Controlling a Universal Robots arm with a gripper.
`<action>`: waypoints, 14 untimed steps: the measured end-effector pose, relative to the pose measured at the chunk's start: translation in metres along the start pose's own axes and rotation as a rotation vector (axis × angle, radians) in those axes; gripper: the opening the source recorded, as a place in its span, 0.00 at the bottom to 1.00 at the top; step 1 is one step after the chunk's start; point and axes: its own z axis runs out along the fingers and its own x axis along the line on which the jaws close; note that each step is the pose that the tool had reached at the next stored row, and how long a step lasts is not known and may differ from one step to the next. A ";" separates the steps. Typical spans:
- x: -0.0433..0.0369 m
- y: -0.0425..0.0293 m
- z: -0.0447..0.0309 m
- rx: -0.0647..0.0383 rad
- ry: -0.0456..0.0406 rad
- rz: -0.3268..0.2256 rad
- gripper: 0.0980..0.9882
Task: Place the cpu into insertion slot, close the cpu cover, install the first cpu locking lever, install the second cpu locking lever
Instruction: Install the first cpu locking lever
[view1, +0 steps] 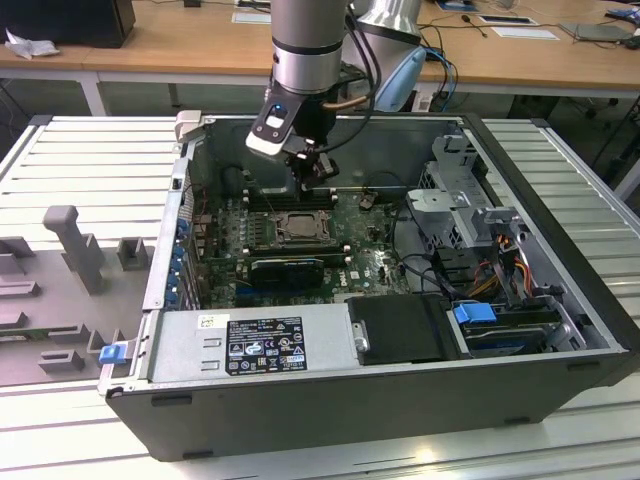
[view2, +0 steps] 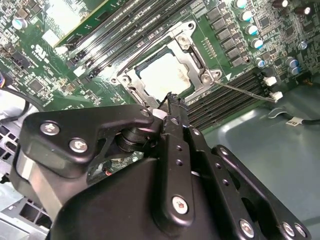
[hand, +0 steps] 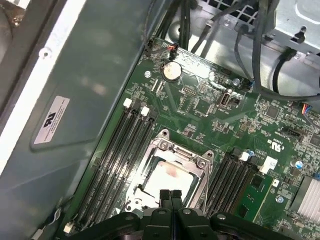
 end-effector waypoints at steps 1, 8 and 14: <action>0.0000 0.0000 0.0000 0.000 0.0004 -0.010 0.01; 0.0000 0.0000 0.0000 0.001 0.0032 -0.086 0.01; 0.0000 0.0000 0.0000 0.002 0.0068 -0.180 0.01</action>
